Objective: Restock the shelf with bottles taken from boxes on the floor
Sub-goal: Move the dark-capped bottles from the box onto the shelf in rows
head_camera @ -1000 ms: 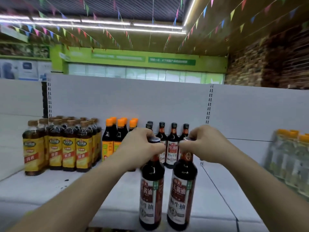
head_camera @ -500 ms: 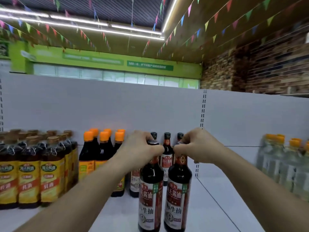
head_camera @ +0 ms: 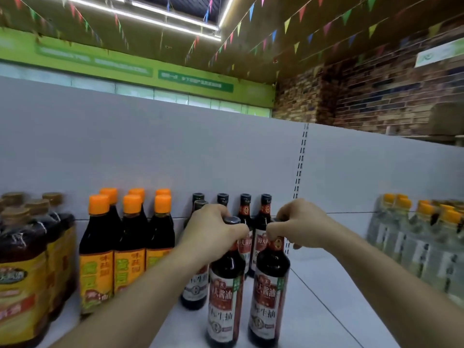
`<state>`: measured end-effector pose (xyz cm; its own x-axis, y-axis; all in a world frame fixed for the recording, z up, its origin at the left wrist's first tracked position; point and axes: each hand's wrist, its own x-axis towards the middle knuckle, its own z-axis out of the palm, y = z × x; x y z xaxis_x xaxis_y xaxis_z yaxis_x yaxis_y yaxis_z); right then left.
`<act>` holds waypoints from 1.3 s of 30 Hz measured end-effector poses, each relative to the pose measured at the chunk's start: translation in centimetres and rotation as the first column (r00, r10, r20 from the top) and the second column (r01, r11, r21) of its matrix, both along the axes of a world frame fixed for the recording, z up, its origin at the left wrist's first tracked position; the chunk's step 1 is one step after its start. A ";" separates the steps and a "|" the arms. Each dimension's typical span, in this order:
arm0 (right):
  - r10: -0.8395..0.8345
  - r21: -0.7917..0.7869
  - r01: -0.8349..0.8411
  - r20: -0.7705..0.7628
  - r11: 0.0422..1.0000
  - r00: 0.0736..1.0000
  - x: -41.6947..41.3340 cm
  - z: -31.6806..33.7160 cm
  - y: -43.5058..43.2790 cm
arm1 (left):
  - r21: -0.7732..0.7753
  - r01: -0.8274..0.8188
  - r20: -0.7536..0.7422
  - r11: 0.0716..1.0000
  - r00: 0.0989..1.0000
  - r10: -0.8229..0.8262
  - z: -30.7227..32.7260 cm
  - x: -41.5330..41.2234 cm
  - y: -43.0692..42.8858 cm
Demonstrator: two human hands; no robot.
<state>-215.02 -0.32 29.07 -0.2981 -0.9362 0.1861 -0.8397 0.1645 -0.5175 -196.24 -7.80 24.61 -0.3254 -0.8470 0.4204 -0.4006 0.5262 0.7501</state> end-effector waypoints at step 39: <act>0.180 -0.223 -0.090 0.431 0.971 0.884 -3.0 -17.3 1.0 | 0.453 -0.016 0.053 0.891 0.999 -0.009 -14.9 1.4 2.9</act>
